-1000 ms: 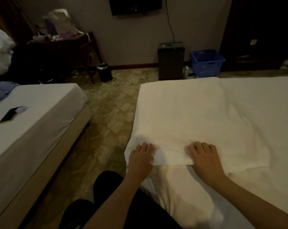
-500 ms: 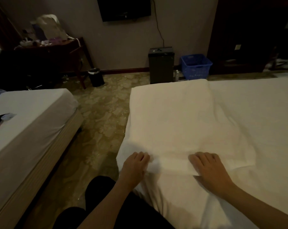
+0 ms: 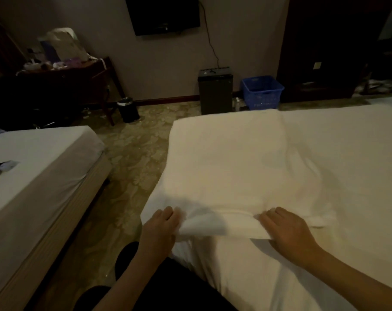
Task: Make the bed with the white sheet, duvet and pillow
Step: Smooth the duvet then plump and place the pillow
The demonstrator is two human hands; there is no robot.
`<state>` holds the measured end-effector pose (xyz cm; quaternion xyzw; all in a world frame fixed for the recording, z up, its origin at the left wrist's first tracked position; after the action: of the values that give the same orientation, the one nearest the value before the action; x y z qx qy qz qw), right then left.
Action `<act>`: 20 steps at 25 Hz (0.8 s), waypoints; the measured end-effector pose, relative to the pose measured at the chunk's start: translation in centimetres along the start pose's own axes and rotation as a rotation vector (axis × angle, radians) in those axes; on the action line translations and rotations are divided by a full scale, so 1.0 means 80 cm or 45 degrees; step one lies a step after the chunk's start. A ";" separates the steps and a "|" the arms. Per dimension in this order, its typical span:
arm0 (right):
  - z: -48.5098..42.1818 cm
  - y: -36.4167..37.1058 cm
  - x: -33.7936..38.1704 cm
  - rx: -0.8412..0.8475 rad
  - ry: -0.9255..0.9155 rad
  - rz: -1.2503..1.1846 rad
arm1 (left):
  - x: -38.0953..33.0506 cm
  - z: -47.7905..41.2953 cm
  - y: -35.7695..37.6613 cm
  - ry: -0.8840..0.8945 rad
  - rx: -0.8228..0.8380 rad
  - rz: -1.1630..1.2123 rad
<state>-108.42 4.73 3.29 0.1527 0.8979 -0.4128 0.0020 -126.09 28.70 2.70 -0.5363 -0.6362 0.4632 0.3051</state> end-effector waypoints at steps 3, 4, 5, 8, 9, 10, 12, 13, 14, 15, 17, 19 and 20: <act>0.034 0.048 0.017 0.403 0.031 0.061 | -0.006 0.027 0.035 -0.008 0.177 -0.054; 0.044 0.059 0.014 0.449 0.089 0.073 | -0.008 0.029 0.049 0.000 0.158 -0.050; 0.048 0.059 0.010 0.489 0.135 0.073 | -0.009 0.025 0.055 -0.023 0.171 -0.045; 0.054 0.033 -0.015 0.397 0.166 0.109 | -0.001 0.015 0.058 -0.042 0.186 -0.072; 0.055 0.022 -0.024 0.356 0.180 0.155 | -0.003 0.015 0.059 -0.025 0.204 -0.073; 0.054 0.018 -0.035 0.322 0.221 0.212 | -0.006 0.015 0.058 -0.021 0.205 -0.064; 0.047 0.016 -0.064 0.275 0.361 0.296 | -0.016 0.006 0.058 -0.026 0.156 -0.069; 0.041 0.015 -0.074 0.260 0.422 0.307 | -0.020 0.001 0.059 -0.045 0.137 -0.080; 0.037 0.016 -0.082 0.235 0.456 0.308 | -0.023 -0.003 0.060 -0.070 0.133 -0.088; 0.033 0.015 -0.088 0.237 0.486 0.290 | -0.025 -0.006 0.061 -0.091 0.131 -0.084; 0.033 0.020 -0.096 0.273 0.483 0.262 | -0.027 -0.013 0.064 -0.114 0.154 -0.044; 0.031 0.022 -0.101 0.349 0.441 0.207 | -0.029 -0.018 0.064 -0.098 0.169 -0.022; 0.028 0.019 -0.107 0.289 0.375 0.192 | -0.034 -0.020 0.060 -0.066 0.129 -0.014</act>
<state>-100.08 1.62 1.79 0.2776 0.8222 -0.4832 -0.1158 -122.09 26.48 -0.79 -0.5046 -0.6225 0.5067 0.3179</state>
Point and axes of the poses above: each hand's wrist, its own z-axis away from the middle knuckle, its own y-axis out of the palm, x = y × z, the point moved 3 cm from there along -z, towards the middle knuckle, and after that the axes turned 2 degrees about x, right-handed, at the moved point
